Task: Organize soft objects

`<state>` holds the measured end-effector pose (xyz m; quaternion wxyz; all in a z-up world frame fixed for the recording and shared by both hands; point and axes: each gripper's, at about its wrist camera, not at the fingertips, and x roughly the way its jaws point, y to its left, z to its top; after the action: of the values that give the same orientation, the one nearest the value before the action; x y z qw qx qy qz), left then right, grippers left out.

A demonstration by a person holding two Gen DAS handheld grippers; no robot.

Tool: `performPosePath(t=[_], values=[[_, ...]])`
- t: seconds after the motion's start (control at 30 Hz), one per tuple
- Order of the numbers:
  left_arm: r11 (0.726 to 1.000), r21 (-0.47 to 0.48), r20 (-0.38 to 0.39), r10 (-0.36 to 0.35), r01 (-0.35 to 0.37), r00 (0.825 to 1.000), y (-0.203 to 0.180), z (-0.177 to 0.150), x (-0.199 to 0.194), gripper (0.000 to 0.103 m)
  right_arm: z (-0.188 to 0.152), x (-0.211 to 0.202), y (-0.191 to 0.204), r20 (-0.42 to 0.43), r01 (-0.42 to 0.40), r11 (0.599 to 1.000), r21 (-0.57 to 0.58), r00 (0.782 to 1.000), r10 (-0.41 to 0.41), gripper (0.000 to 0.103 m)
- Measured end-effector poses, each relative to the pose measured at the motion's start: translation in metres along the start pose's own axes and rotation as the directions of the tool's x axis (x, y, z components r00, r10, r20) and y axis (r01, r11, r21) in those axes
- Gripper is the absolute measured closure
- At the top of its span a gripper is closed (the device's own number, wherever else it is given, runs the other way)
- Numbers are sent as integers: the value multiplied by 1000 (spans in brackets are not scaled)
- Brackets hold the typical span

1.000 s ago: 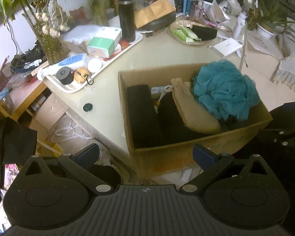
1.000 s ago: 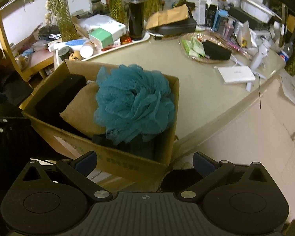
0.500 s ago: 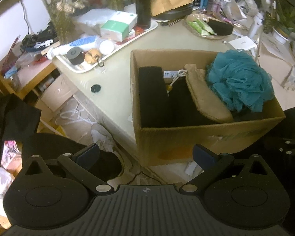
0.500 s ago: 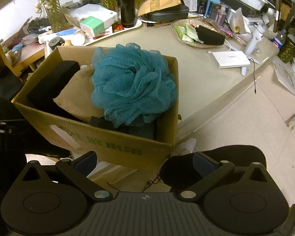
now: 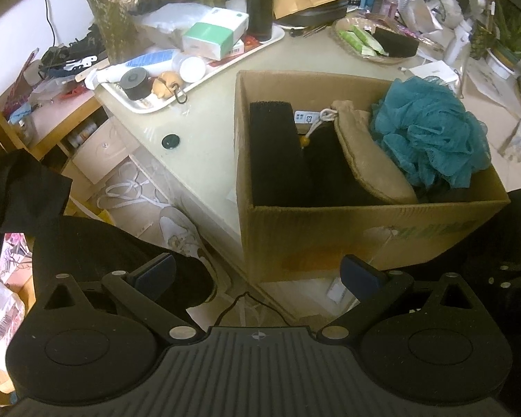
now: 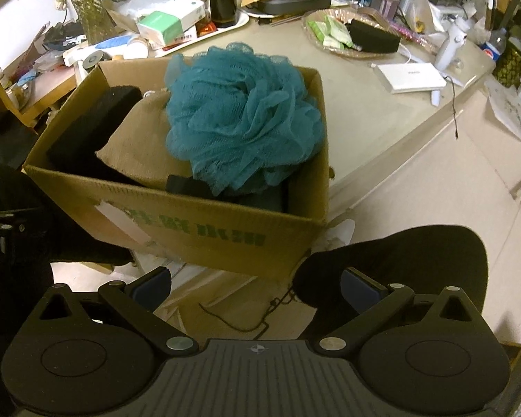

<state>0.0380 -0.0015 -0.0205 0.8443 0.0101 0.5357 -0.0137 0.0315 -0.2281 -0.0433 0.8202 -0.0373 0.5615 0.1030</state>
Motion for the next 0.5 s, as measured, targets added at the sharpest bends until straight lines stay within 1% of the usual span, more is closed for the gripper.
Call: performPosePath(t=[0.23, 0.5], values=[[1000, -16, -16, -9, 9, 1000, 1, -2, 4, 0, -4, 3, -3, -16, -13, 999, 37, 1000, 14, 0], [1000, -17, -17, -7, 7, 1000, 1, -2, 4, 0, -4, 4, -7, -24, -14, 999, 52, 1000, 15, 0]])
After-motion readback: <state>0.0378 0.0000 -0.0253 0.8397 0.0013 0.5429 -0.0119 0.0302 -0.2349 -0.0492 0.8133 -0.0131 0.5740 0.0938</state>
